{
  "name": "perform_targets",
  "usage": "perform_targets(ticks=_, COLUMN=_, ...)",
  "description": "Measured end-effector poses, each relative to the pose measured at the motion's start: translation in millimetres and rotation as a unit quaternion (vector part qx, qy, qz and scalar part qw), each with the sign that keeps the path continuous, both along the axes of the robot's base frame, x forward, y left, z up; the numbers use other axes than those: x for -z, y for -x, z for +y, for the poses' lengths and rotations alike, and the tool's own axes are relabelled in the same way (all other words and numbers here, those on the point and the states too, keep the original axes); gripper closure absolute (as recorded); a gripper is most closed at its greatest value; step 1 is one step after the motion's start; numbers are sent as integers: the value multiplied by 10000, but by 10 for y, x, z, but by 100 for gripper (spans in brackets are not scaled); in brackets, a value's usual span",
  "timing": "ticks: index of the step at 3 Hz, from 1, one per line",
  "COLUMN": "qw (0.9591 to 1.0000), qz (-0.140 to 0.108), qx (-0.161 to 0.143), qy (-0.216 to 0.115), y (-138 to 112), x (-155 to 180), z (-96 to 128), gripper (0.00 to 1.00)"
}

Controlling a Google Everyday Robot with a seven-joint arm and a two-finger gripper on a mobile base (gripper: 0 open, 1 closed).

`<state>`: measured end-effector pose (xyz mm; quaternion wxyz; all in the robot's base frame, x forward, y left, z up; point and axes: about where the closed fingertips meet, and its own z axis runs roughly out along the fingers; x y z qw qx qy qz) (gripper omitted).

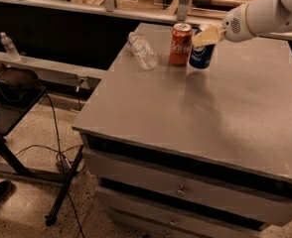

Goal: Move pepsi can near coke can

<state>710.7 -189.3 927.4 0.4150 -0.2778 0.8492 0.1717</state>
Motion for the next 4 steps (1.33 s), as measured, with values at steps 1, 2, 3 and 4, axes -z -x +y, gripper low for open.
perform_targets(ticks=1, qw=9998, qz=-42, qx=-175, qy=47, y=11, x=39, z=68, gripper=13)
perform_targets(ticks=2, qw=9990, qz=-2, qx=-427, qy=88, y=33, x=78, z=125, gripper=0)
perform_targets(ticks=3, qw=9982, qz=17, qx=-591, qy=57, y=179, x=49, z=60, gripper=0)
perform_targets(ticks=4, qw=9969, qz=-231, qx=-755, qy=66, y=566, x=-146, z=-170, gripper=0)
